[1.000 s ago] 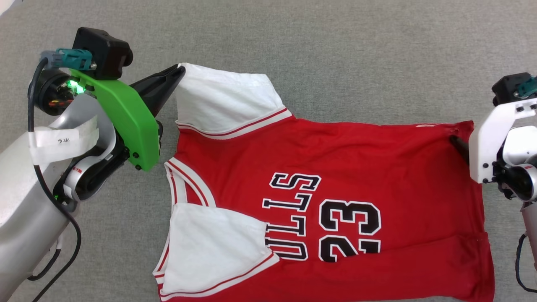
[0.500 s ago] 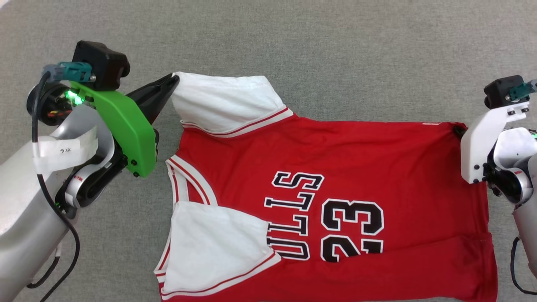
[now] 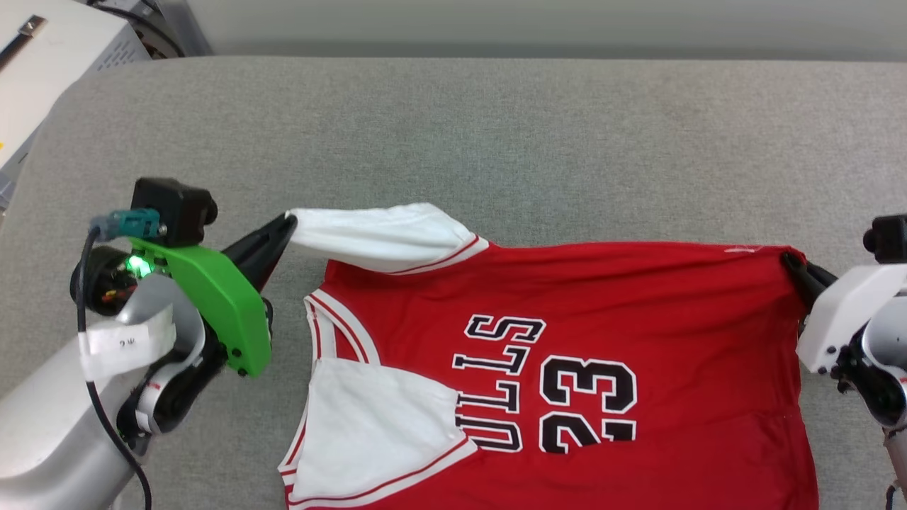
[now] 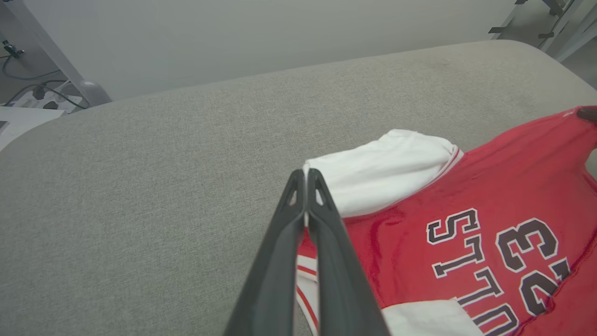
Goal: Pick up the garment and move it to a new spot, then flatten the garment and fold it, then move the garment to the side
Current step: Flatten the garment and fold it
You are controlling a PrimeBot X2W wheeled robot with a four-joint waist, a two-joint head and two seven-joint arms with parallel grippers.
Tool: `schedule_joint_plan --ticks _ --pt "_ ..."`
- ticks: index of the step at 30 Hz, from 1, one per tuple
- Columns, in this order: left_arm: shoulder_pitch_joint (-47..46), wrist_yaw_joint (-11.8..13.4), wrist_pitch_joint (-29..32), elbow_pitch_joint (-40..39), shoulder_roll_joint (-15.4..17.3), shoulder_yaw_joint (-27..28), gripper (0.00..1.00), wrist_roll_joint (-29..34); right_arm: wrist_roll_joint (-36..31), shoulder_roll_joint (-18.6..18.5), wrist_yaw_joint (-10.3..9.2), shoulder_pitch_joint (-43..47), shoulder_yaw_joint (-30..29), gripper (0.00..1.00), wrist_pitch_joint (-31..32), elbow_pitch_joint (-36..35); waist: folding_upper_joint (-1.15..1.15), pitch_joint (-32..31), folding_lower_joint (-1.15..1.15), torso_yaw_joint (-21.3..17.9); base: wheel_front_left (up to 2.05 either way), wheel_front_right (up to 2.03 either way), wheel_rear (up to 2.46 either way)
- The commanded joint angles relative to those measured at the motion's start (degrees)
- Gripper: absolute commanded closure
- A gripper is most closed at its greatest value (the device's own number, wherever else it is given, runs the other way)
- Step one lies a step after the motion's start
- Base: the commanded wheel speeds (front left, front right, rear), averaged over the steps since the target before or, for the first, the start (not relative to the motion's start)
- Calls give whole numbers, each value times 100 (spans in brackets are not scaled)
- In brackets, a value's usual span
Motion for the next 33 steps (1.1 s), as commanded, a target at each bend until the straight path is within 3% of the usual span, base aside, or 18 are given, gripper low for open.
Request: schedule_joint_plan --ticks 1,6,13,22,33 --pt "193 84 -77 -56 17 17 100 -52 108 -80 -5 199 13 100 -109 -104 69 -280 1 104 0 0 0" --pt "908 356 -354 -334 21 24 100 -274 470 -212 -5 959 128 100 -435 -497 69 -490 1 213 0 0 0" --pt "1795 530 -662 -397 94 -75 100 -469 694 -463 -5 1687 185 100 -639 -737 69 -634 1 282 0 0 0" --pt "2480 521 -717 -283 43 -382 100 -608 1010 -951 -5 2261 617 100 -444 -1136 69 -789 1 332 0 0 0" --pt "2611 365 -509 70 -109 -720 100 -593 1014 -1622 -5 2371 1368 100 -390 -1376 69 -797 1 305 0 0 0"
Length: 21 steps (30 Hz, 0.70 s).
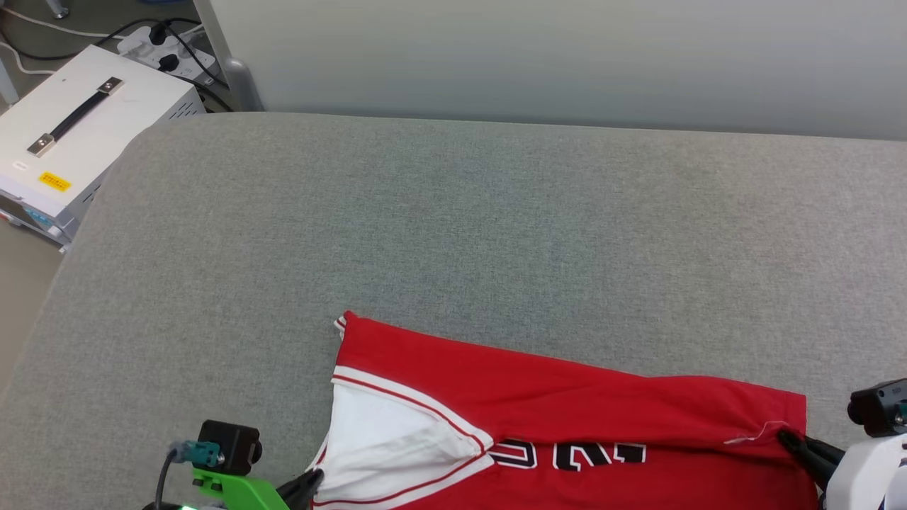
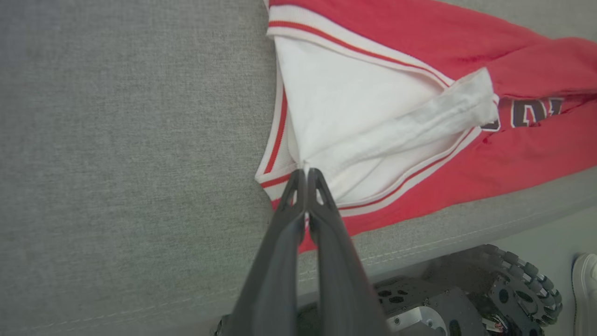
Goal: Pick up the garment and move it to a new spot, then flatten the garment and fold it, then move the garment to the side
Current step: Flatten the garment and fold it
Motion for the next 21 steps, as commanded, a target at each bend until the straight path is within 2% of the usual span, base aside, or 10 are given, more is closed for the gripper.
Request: schedule_joint_plan --ticks 1,2,3,4,5,13,18,21 --pt "43 -47 23 80 -51 -40 100 69 -14 -35 -5 2 77 100 -27 26 69 13 0 -11 0 0 0" --pt "33 -63 39 137 -77 -71 100 83 -19 -58 -5 -20 137 100 -21 58 69 23 0 -17 0 0 0" --pt "29 -74 55 182 -99 -91 98 84 -32 -77 -5 -41 176 71 -27 85 69 30 0 -21 0 0 0" --pt "18 -83 75 238 -118 -117 56 96 -34 -88 -5 -65 210 0 -35 123 69 34 0 -24 0 0 0" --pt "7 -92 79 279 -130 -131 0 110 -30 -93 -5 -85 236 0 -53 145 69 33 0 -24 0 0 0" --pt "17 -85 -252 510 -217 -17 0 139 346 -165 -5 -91 273 0 -115 35 69 -239 0 -94 0 0 0" --pt "-31 23 -865 420 -301 241 0 285 706 -72 -5 12 -190 0 122 -328 69 -439 0 -143 0 0 0" --pt "-93 163 -1436 363 -383 477 0 463 639 92 -5 92 -565 0 348 -407 69 -481 0 -153 0 0 0"
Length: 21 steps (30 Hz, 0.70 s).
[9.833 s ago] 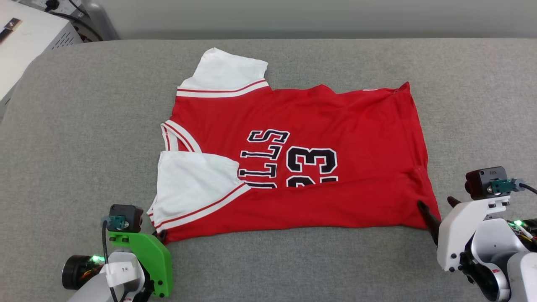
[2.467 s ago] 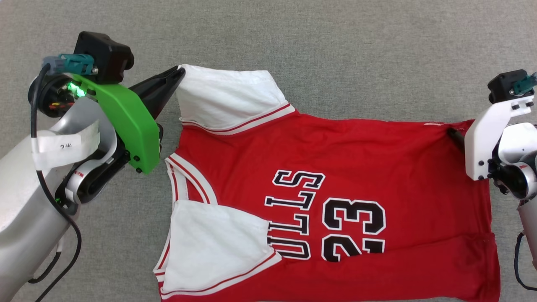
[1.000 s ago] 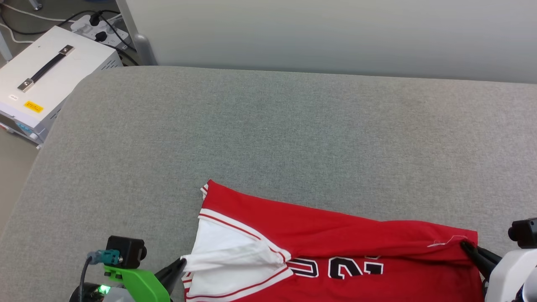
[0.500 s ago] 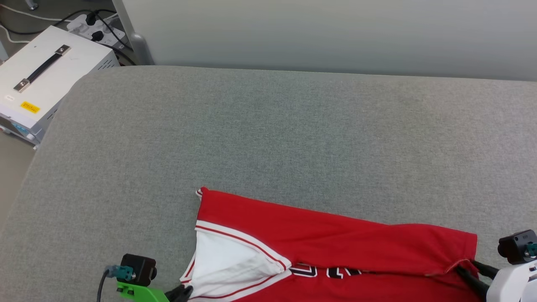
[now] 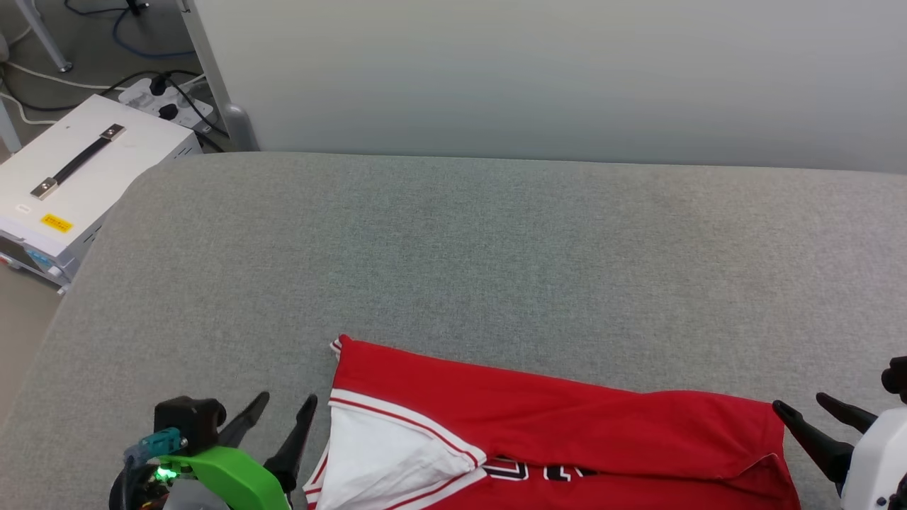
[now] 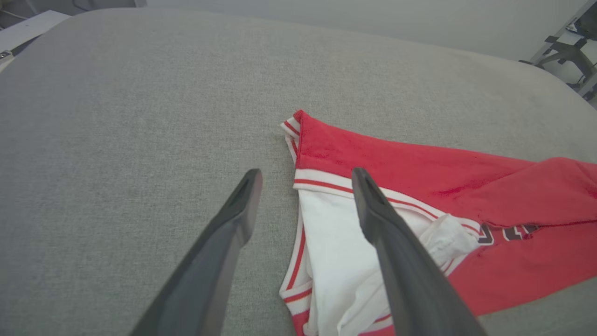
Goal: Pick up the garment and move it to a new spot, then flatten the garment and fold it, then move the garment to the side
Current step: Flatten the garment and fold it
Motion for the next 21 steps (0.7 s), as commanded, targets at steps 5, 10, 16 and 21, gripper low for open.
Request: schedule_joint_plan --ticks 5,10,16,21 --pt "-88 270 -521 -185 -353 647 0 516 -400 701 -4 260 -763 0 571 163 69 -17 0 5 0 0 0" --pt "115 487 -540 -499 -774 1649 0 2002 -983 1333 -4 390 -1397 0 978 309 69 40 0 59 0 0 0" --pt "770 166 -542 -859 -1515 2951 0 3284 -1305 1900 -4 497 -1940 0 1481 383 69 145 0 91 0 0 0" --pt "1147 -343 -543 -964 -2142 3749 0 3775 -1449 2116 -4 504 -2184 0 1756 508 69 245 0 157 0 0 0"
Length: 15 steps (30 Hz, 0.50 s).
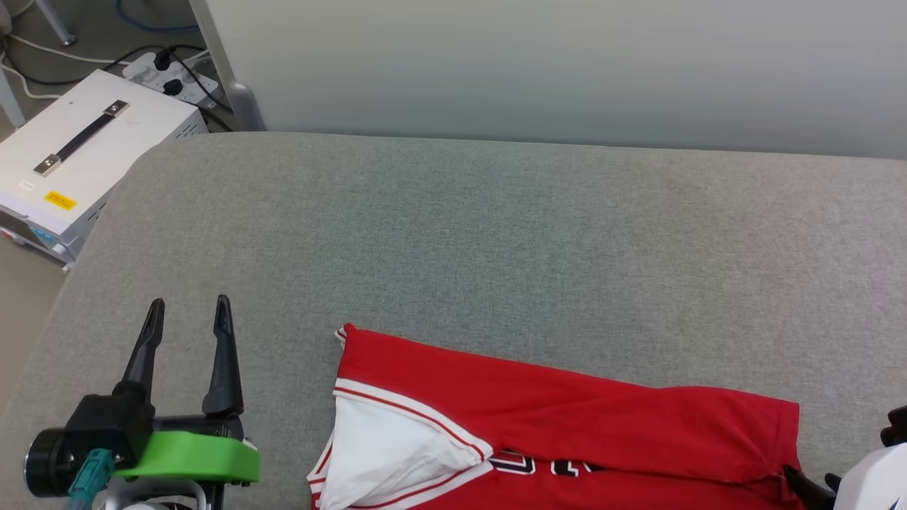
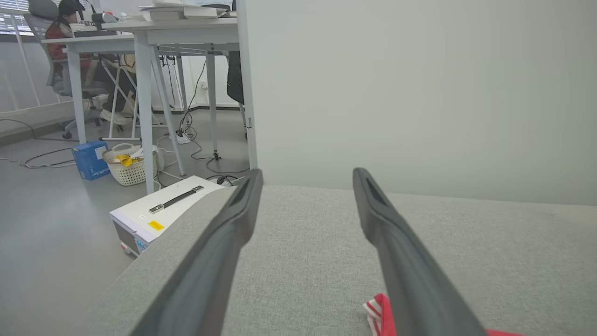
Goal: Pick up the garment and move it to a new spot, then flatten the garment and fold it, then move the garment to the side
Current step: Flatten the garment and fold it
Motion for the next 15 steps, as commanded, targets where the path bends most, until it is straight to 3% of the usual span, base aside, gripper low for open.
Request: schedule_joint_plan --ticks 1,7,15 --pt "128 -132 -31 -2 -98 118 0 131 -6 59 -3 43 -26 0 50 55 69 49 0 38 0 0 0" --pt "109 -725 -31 82 -469 620 0 570 175 199 -3 -61 -56 0 244 402 69 232 0 153 0 0 0" --pt "-24 -1161 -31 107 -819 1059 0 908 555 214 -3 -183 322 0 242 837 69 343 0 215 0 0 0"
